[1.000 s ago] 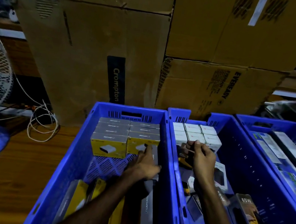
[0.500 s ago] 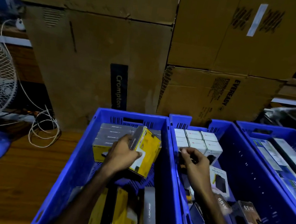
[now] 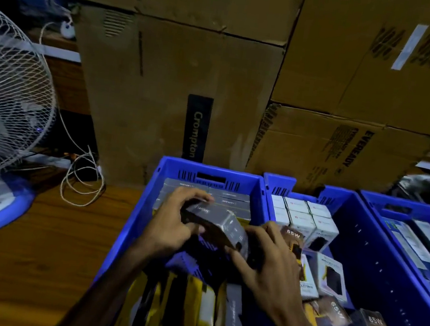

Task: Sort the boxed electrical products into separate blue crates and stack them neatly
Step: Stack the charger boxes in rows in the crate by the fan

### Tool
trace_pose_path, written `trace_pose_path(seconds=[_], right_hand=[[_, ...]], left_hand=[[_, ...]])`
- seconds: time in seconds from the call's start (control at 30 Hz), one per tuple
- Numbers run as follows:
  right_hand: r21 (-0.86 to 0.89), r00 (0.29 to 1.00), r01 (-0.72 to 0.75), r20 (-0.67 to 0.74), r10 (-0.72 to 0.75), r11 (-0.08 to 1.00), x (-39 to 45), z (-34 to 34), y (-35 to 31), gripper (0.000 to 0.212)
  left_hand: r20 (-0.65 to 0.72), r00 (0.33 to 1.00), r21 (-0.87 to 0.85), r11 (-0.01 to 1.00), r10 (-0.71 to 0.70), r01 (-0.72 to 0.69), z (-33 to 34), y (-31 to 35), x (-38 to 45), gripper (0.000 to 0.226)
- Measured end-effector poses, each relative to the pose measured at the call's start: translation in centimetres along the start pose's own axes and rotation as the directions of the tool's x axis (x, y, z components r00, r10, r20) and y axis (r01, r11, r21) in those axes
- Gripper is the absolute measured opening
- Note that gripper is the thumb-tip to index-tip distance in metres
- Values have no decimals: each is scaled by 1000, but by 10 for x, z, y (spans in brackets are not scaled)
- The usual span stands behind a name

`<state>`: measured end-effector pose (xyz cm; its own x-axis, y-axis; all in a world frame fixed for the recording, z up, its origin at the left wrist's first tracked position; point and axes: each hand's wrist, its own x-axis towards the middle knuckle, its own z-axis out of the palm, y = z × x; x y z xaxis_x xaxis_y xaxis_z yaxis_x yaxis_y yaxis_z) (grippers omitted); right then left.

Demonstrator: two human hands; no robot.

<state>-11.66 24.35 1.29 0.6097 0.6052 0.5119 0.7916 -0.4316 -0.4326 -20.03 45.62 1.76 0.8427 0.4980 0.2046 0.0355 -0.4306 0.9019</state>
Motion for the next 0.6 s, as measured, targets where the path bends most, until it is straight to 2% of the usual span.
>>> trace_pose_path(seconds=[0.07, 0.1, 0.13, 0.17, 0.2, 0.23, 0.27, 0.33, 0.47, 0.53, 0.6], right_hand=[[-68, 996, -28, -88, 22, 997, -3, 7, -12, 35], [-102, 990, -52, -134, 38, 993, -4, 12, -18, 35], [-132, 983, -72, -177, 48, 989, -6, 19, -23, 34], [-158, 976, -82, -211, 47, 984, -9, 26, -29, 34], [-181, 972, -77, -234, 33, 980, -11, 32, -34, 33], [-202, 968, -63, -249, 11, 977, -13, 37, -39, 32], [-214, 966, -48, -257, -9, 976, -14, 42, -43, 30], [-225, 967, -43, -254, -16, 973, -19, 46, -49, 28], [-239, 986, -24, -169, -17, 971, -24, 43, -46, 29], [-207, 994, 21, -102, -43, 978, -26, 37, -40, 25], [-185, 998, 11, -66, -24, 983, -28, 27, -31, 18]], left_hand=[[-216, 969, -162, 983, -123, 89, 8, 8, -10, 63], [-264, 938, -311, 940, -225, 139, 13, 13, -15, 56], [-241, 908, -495, 848, -343, 189, 17, 17, -19, 45], [-143, 888, -652, 716, -437, 247, 22, 21, -23, 33], [-29, 876, -737, 602, -481, 306, 26, 27, -28, 30], [50, 873, -756, 552, -486, 351, 28, 30, -31, 36], [87, 874, -740, 556, -479, 378, 30, 31, -32, 43], [71, 884, -695, 613, -462, 376, 29, 32, -29, 44], [39, 895, -610, 699, -444, 373, 17, 26, -17, 21], [27, 929, -553, 769, -368, 321, 12, 19, -9, 15], [48, 973, -487, 845, -226, 220, 8, 13, 3, 19]])
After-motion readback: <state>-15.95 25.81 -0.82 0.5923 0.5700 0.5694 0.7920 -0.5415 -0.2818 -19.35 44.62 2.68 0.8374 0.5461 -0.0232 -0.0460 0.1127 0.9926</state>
